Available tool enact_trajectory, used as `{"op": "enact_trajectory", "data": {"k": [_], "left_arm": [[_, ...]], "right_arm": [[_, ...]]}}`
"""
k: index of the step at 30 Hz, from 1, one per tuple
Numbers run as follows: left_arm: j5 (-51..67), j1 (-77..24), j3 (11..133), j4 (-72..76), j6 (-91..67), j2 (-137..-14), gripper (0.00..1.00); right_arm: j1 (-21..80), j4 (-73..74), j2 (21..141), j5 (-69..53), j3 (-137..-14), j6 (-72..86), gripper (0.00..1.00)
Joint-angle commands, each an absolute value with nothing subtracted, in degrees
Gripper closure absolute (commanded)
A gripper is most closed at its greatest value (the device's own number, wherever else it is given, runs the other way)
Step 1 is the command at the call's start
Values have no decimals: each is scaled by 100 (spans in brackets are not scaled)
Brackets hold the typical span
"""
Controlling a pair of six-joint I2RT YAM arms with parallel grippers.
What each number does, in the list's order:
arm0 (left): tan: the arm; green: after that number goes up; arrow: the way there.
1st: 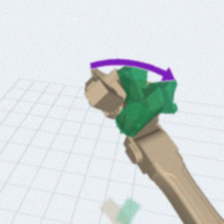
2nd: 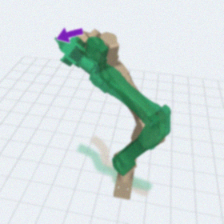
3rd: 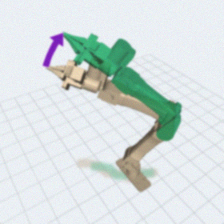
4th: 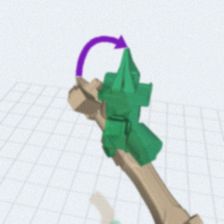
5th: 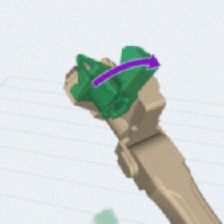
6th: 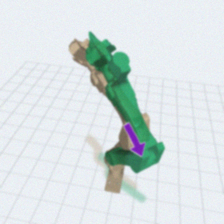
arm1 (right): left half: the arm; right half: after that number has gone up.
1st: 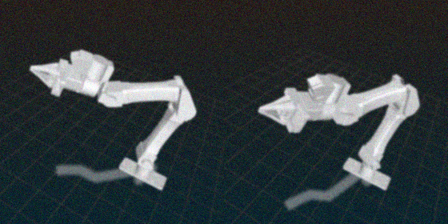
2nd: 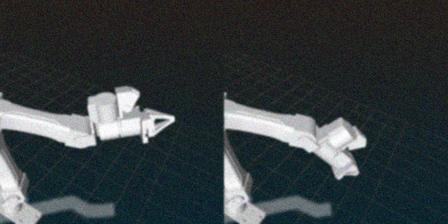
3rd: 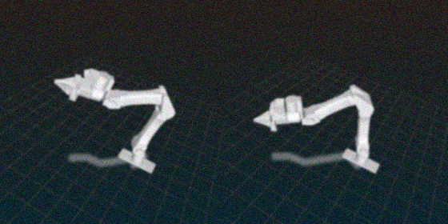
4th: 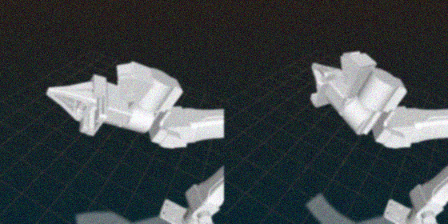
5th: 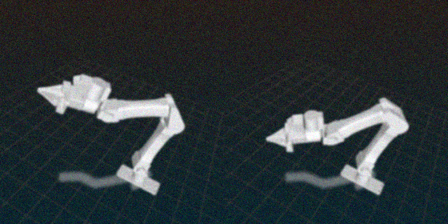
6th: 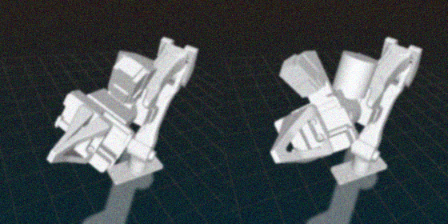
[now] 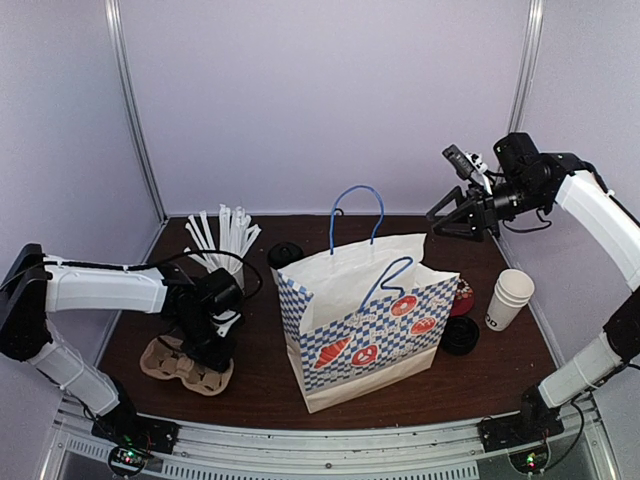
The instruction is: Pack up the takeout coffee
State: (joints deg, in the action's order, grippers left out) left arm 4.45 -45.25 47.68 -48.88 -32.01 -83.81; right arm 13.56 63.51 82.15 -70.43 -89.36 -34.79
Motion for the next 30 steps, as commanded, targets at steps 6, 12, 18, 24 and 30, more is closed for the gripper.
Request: {"op": "enact_trajectory", "data": {"k": [6,12,18,24,30], "left_arm": [[904,-4570,5439,-3852,-2752,-9085,90],[640,-4562,5893,-3886,-2402,-9248,85],[726,-4562,6163,-4786,-1995,-8742,72],[189,-4540,5611,-5107,-1481,-7552,42],[367,-4504,5457,-5310,-839,-7209,29]], "right_arm": [[1327,6262,8111,-6996,-8794,-3508,28],[1328,6219,8099,-6955,-8744,-3472,28],[1329,6159,8036,-6921,-8605,-3476,28],[1327,6165,8098,-7007,-8572,-3527,28],[1327,6224,8147,-7107,-8574,-3615,28]]}}
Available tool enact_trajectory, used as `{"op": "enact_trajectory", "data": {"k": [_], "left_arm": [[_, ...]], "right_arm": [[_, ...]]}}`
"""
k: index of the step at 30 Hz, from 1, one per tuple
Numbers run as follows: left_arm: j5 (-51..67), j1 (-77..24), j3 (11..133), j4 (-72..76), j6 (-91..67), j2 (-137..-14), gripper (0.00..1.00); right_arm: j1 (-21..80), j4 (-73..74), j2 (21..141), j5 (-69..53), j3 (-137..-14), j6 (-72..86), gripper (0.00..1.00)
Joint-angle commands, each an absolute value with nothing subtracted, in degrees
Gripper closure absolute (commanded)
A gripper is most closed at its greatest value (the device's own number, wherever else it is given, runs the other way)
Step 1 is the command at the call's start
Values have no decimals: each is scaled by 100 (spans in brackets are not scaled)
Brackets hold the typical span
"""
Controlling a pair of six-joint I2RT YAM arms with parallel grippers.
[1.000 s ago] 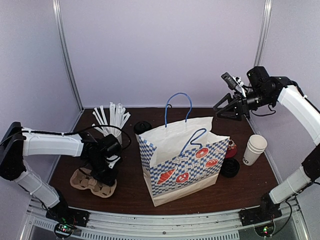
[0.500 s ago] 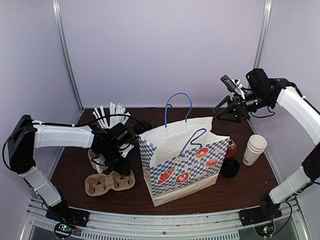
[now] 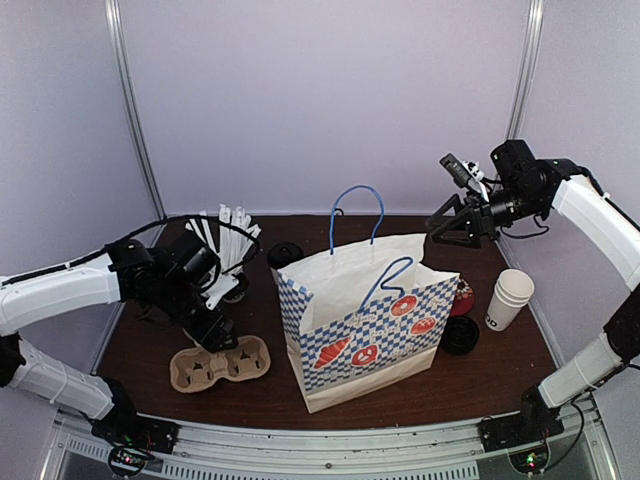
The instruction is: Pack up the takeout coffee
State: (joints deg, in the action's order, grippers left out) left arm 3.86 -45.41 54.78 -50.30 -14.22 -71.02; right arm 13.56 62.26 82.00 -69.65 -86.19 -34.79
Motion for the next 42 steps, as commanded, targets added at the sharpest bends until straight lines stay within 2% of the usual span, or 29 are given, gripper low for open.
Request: {"op": "enact_trajectory", "data": {"k": [1,6,11,15,20,29,35,39,42], "left_arm": [[465,-4501,5515,-5357,-734,-7340,31],[820,-4499,5989,-5577,-494,-8347,53],[894,-4462,5778,-4692,-570,-8601,71],[1005,-4455,5843,-4324,-612,-8998,80],[816,-4409,5756,-3766,-612,-9256,83],[254,-4111,5796,-3310,-686,-9336,80],[132,-4060,6113,-3674,-825,-9430,64],[-76,-4061,6135,-4266,-1214,-8758,50],[-197,-4061,6009,-4701,-1663,-8227,45]], "right_arm": [[1327,6240,8141,-7118,-8570,-3628,28],[1327,6216,8059,-7127,-8475,-3656,28],[1327,6191,7951,-7121,-8405,-3648,28],[1327,6160,7946,-7115,-8386,-3639,28],[1323,6107,7948,-7107,-8340,-3613,28],[1318,6062,7928,-7076,-8296,-3573,28],[1318,6038,7908,-7048,-8269,-3553,28],[1310,6023,7884,-7031,-8236,-3560,28],[1310,6025,7907,-7054,-8232,-3575,28]]}}
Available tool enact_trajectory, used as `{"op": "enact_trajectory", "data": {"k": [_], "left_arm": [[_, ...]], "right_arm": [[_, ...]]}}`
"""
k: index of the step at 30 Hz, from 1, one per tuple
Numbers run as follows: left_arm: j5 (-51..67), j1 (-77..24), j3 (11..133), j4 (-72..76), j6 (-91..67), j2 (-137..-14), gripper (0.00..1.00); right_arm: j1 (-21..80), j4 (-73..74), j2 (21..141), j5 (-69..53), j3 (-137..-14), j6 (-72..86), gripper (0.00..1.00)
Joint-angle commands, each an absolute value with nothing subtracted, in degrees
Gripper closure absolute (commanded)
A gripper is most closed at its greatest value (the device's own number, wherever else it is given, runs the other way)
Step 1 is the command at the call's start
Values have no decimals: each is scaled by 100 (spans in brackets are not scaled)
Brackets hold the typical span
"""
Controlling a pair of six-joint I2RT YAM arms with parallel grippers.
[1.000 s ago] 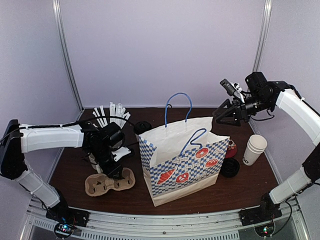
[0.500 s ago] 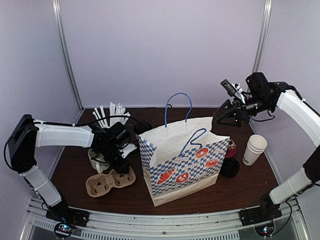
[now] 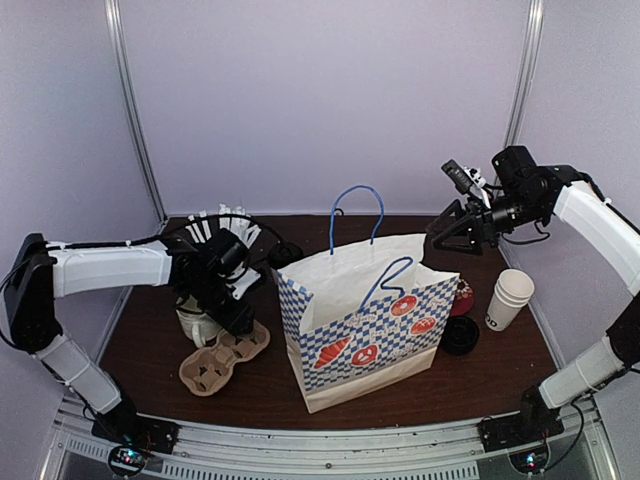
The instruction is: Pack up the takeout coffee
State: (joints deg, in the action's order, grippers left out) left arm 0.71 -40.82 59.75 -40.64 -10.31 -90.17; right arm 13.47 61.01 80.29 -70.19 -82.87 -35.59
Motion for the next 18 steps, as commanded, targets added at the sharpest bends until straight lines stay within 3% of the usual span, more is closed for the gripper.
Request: {"op": "enact_trajectory", "data": {"k": [1,8,9,10,11,16,18], "left_arm": [[-209,-4061,5982,-4854,-1827,-8123,44],[-306,-4224,5483,-5354,-2315,-7846,38],[-312,-4239,5416,-5353,-2315,-7833,33],[-322,-4244,5369,-5353,-2312,-7827,8],[-325,-4255,5328,-5351,-2299,-7829,3],[-390,-4330,5230,-5238,-2113,-7916,8],[-642,-4518,5240,-5187,-1945,-7887,3]], "right_arm": [[1310,6028,7924,-7058,-8239,-3584,28],[1310,6051,8007,-7102,-8246,-3630,28],[1310,6054,8007,-7107,-8243,-3630,28],[1314,6055,8013,-7114,-8250,-3630,28],[1310,6056,8010,-7122,-8250,-3630,28],[1310,6050,7991,-7110,-8241,-3613,28],[1310,6050,7988,-7096,-8238,-3605,28]]}}
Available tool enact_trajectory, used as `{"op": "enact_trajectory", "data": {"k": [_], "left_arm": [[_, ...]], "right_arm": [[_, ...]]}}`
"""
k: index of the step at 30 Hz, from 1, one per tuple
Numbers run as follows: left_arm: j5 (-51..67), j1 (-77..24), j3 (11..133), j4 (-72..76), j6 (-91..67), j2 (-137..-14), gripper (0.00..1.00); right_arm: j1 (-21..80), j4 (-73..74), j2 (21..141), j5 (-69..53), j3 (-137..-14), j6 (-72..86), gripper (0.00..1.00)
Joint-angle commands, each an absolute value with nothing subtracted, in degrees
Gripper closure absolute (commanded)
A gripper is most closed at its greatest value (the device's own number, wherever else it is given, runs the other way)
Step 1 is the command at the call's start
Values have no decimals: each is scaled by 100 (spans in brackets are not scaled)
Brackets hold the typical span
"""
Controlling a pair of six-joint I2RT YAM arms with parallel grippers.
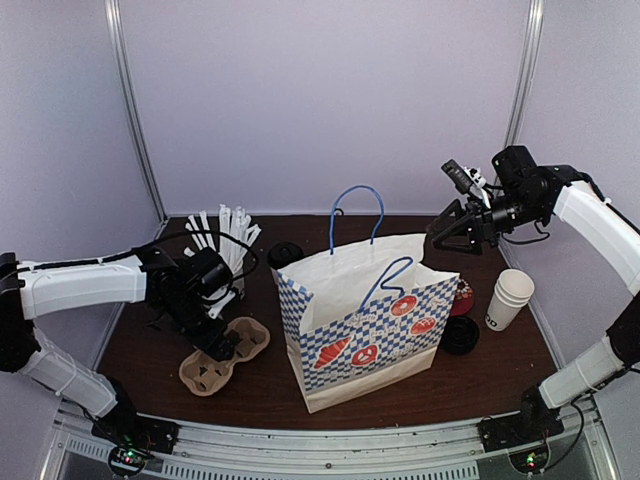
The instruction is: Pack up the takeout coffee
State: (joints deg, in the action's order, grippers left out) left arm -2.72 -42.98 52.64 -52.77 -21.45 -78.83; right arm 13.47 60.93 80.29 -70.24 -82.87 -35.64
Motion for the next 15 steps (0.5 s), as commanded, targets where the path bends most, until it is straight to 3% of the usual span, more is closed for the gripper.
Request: {"op": "enact_trajectory", "data": {"k": [1,8,15], "left_arm": [[-812,-4630,5269,-5185,-1882,-7883,3],[-960,-4962,5535,-5129,-1835,-7775,3],[-731,-4966,5456,-5165,-1907,-8212,45]], "right_arm": [[1310,6037,7981,-7085,-8236,-3601,28],[1310,6009,8016,-7098,-8221,-3576,28],[1310,5994,8002,-7085,-8200,-3579,27]]}}
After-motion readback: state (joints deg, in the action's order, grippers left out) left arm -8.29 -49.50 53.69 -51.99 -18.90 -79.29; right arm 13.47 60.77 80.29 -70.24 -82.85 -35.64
